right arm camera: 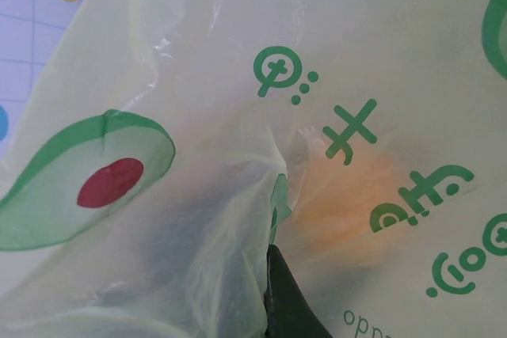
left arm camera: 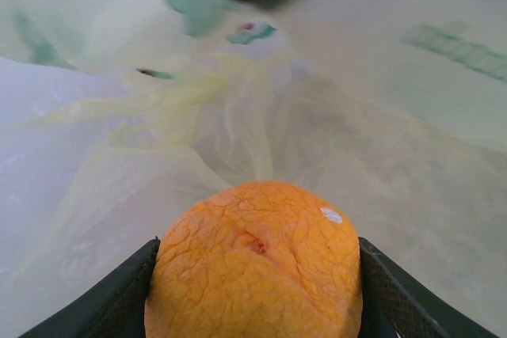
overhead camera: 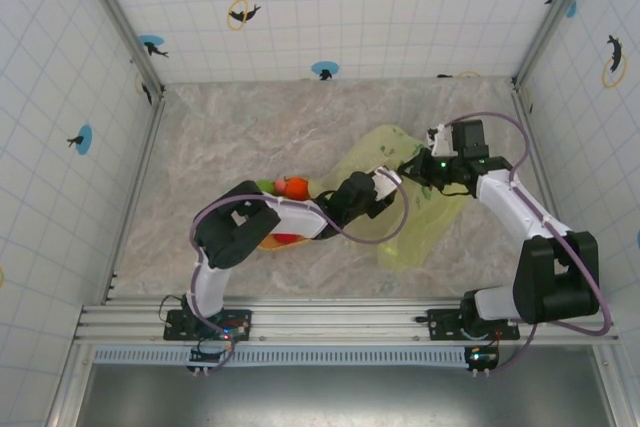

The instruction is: Place the fruits into the plastic bag

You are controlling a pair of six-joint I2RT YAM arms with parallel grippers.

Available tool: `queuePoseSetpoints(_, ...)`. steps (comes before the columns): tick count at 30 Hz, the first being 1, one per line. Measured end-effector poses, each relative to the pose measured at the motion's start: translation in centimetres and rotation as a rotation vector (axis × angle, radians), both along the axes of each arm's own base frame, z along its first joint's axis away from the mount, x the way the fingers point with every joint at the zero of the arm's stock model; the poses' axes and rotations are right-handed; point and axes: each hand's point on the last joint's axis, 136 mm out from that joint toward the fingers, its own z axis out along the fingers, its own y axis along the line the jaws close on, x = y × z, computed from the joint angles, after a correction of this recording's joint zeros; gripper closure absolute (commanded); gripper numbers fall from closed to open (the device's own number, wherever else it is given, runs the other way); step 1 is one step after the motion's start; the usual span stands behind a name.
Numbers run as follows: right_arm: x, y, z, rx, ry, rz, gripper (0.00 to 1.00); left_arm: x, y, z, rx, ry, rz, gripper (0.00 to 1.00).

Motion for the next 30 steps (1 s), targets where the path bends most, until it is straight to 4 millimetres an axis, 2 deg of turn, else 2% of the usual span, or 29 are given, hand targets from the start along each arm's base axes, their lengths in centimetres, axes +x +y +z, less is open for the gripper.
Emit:
queuePoseSetpoints(5,0.7,-0.4,-0.1,0.033,-0.002,-0.045,1.00,1.7,-1.0,-1.0,-0.040,-0.044,0.020,0.39)
queuePoseSetpoints(7,0.9,-0.6,-0.2,0.036,-0.004,-0.063,1.00,2.0,-1.3,-1.4,-0.052,-0.055,0.026,0.32)
queuePoseSetpoints(11,1.1,-0.7,-0.5,0.047,-0.008,-0.081,1.00,2.2,-1.5,-1.9,-0.062,-0.053,0.029,0.20)
queuePoseSetpoints(14,0.9,-0.7,-0.4,0.055,-0.005,-0.078,1.00,2.0,-1.3,-1.8,-0.076,-0.046,0.034,0.15)
queuePoseSetpoints(19,0.5,-0.7,-0.9,0.038,0.008,-0.071,1.00,0.5,0.6,-0.7,-0.098,0.001,0.040,0.10)
queuePoseSetpoints(22,0.5,-1.2,-1.5,0.001,0.012,-0.080,1.00,-0.9,1.5,0.9,-0.132,0.045,0.019,0.07)
queuePoseSetpoints(27,0.6,-2.1,-2.3,-0.063,0.010,-0.105,1.00,-3.8,2.4,3.2,-0.181,0.158,-0.049,0.08)
queuePoseSetpoints(30,0.7,-2.3,-2.4,-0.082,0.002,-0.113,1.00,-5.2,2.9,3.8,-0.188,0.221,-0.073,0.10)
